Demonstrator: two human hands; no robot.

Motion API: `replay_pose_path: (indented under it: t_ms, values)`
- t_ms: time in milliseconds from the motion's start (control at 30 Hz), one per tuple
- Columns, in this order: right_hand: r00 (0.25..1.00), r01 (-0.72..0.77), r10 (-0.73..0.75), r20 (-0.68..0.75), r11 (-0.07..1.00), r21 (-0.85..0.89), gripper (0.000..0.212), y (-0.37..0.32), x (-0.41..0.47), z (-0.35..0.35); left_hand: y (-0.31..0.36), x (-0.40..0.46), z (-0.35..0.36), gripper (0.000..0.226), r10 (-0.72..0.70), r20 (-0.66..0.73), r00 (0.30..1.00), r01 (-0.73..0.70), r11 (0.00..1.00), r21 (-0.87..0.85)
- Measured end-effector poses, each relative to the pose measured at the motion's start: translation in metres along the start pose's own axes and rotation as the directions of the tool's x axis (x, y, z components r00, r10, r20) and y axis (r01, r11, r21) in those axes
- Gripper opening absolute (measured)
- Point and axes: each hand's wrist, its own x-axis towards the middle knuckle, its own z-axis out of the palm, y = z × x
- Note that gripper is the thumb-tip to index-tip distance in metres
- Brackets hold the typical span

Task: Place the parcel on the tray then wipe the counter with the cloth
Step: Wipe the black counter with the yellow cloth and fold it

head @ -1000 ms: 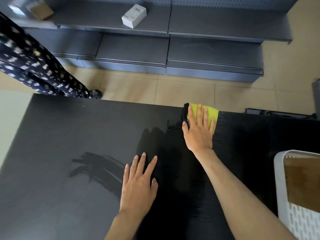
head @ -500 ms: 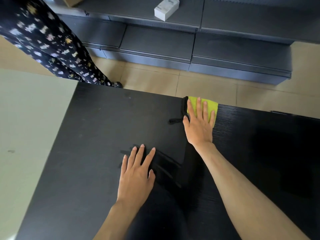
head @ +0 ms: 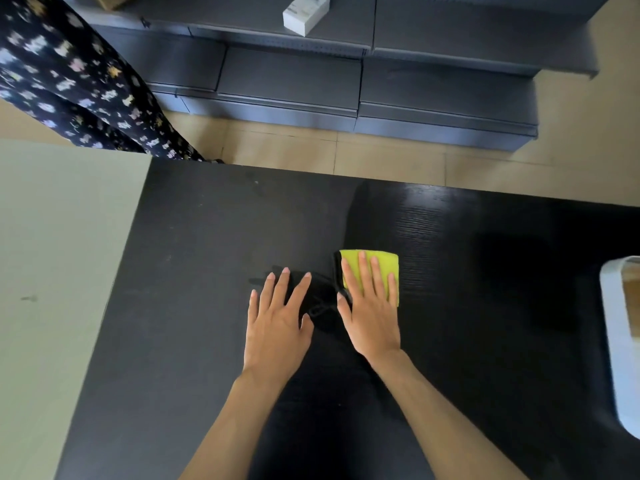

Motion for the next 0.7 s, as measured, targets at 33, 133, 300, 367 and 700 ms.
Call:
replay_pose_path:
  t_ms: [33, 133, 300, 367, 700]
  values:
    - [1.000, -0.004, 0.004, -0.004, 1.000, 0.002, 0.069, -0.004, -0.014, 0.003, -0.003, -0.002, 0.000, 0.072, -0.006, -0.006, 1.000, 0.006, 1.000, 0.000]
    - [1.000, -0.026, 0.026, -0.003, 1.000, -0.007, 0.070, -0.016, -0.052, 0.012, -0.015, -0.010, 0.006, 0.072, -0.033, 0.008, 0.999, 0.033, 0.999, 0.002]
    - [0.999, -0.037, 0.037, -0.002, 0.999, -0.025, 0.071, -0.034, -0.121, 0.030, -0.035, -0.025, 0.017, 0.071, -0.074, 0.020, 0.997, 0.074, 0.997, 0.008]
    - [0.998, -0.056, 0.056, 0.015, 0.998, -0.026, 0.070, -0.041, -0.149, 0.038, -0.045, -0.028, 0.021, 0.071, -0.092, 0.027, 0.995, 0.092, 0.996, 0.007]
    - [0.992, -0.126, 0.126, 0.014, 0.992, 0.006, 0.070, -0.052, -0.145, 0.041, -0.071, -0.027, 0.022, 0.066, -0.120, -0.039, 0.992, 0.119, 0.993, -0.021]
